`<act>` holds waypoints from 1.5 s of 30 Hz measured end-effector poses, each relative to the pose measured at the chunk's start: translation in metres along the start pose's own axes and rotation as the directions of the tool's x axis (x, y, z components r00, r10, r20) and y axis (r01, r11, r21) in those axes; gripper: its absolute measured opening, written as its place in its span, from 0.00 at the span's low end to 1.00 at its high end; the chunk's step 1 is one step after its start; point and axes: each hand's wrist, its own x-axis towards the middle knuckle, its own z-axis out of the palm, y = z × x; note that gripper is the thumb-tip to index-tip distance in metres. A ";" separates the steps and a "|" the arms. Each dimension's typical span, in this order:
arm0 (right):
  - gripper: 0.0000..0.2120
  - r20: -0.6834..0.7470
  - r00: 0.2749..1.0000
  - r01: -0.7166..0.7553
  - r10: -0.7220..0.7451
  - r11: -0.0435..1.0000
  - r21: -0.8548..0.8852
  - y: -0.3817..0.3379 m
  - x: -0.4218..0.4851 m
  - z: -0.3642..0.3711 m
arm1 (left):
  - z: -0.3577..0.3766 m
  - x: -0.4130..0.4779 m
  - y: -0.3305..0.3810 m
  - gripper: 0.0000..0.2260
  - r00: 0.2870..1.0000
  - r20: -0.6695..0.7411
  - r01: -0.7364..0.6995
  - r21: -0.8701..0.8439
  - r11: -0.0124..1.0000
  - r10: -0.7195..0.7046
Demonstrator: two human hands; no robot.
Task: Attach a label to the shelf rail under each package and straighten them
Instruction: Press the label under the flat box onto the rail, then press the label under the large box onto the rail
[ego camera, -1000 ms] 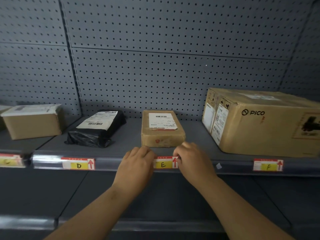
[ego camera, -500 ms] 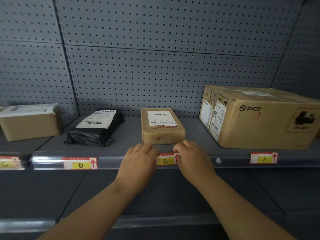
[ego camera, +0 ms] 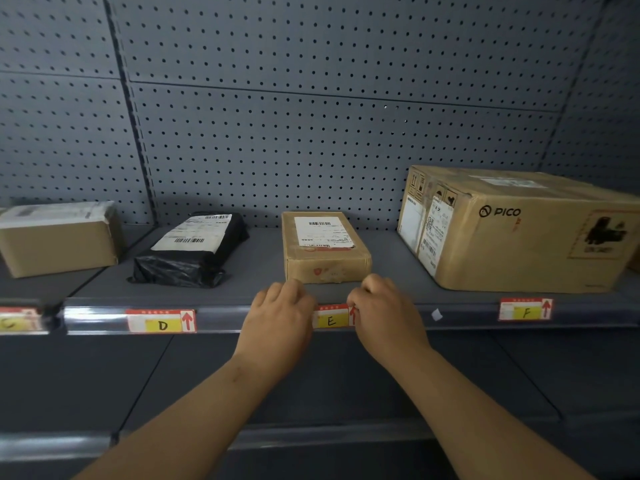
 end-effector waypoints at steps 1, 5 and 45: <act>0.06 -0.012 1.000 -0.002 0.002 1.000 -0.002 -0.001 0.000 0.001 | 0.000 0.000 -0.001 0.09 1.000 0.011 0.003 0.015 1.000 -0.004; 0.05 0.004 1.000 -0.005 0.005 1.000 -0.014 -0.002 -0.002 0.004 | 0.002 -0.001 -0.001 0.10 1.000 0.021 0.004 0.027 1.000 -0.005; 0.15 -0.014 0.977 -0.207 0.211 0.969 0.134 0.104 -0.039 -0.051 | -0.004 0.039 0.102 0.07 0.993 -0.101 -0.077 -0.135 0.988 0.063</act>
